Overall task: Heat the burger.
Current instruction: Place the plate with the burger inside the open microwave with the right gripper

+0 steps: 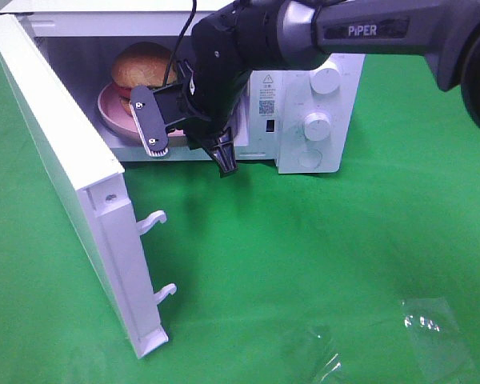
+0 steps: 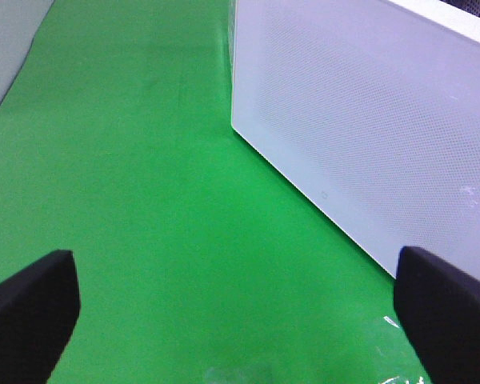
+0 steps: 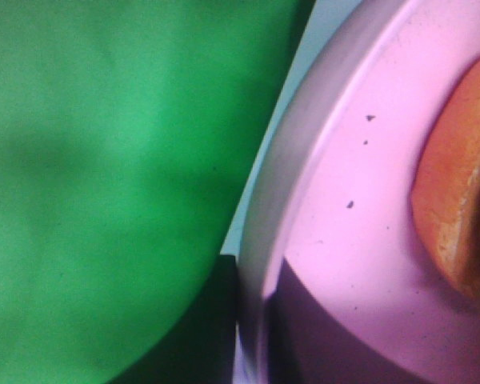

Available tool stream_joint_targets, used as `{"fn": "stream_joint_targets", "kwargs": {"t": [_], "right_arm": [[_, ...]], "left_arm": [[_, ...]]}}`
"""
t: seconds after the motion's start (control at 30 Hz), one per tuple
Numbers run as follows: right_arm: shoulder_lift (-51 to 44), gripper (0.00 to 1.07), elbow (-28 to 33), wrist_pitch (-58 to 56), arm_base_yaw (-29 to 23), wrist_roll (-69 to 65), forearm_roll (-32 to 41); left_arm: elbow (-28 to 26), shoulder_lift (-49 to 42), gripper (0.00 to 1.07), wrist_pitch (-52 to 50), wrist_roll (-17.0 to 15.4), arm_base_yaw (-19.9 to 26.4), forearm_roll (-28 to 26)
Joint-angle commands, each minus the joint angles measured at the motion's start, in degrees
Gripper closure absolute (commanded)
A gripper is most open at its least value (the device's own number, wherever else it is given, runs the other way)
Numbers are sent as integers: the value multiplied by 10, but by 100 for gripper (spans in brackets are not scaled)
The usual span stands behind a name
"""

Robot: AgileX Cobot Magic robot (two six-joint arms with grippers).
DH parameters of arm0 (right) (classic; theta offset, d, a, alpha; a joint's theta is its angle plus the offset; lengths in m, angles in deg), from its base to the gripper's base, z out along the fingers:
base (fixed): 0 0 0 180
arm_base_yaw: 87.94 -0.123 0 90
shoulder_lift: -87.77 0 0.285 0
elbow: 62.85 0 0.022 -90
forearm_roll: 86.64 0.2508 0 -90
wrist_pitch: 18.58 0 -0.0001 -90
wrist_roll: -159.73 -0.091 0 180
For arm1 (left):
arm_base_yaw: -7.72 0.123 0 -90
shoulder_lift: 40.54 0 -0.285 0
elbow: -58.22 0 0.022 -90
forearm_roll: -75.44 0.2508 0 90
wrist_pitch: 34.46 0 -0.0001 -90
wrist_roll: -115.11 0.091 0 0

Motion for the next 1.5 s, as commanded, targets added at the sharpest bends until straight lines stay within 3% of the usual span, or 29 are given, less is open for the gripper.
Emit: {"fn": "stream_joint_targets", "kwargs": {"t": [0.03, 0.23, 0.63, 0.87, 1.23, 1.5], "right_arm": [[1, 107, -25, 29, 3, -6, -9], [26, 107, -61, 30, 6, -14, -10], [33, 105, -69, 49, 17, -14, -14], [40, 96, -69, 49, 17, -14, -14], [43, 69, -69, 59, 16, -18, -8], [43, 67, -68, 47, 16, -28, -6]], "left_arm": [[2, -9, 4, -6, -3, 1, 2], [2, -9, 4, -6, -3, 1, 6], [2, -9, 4, -6, -3, 1, 7], [2, -9, 4, -6, -3, 1, 7], [2, -9, 4, -6, -3, 1, 7], [2, -9, 4, -6, -3, 1, 7]]}}
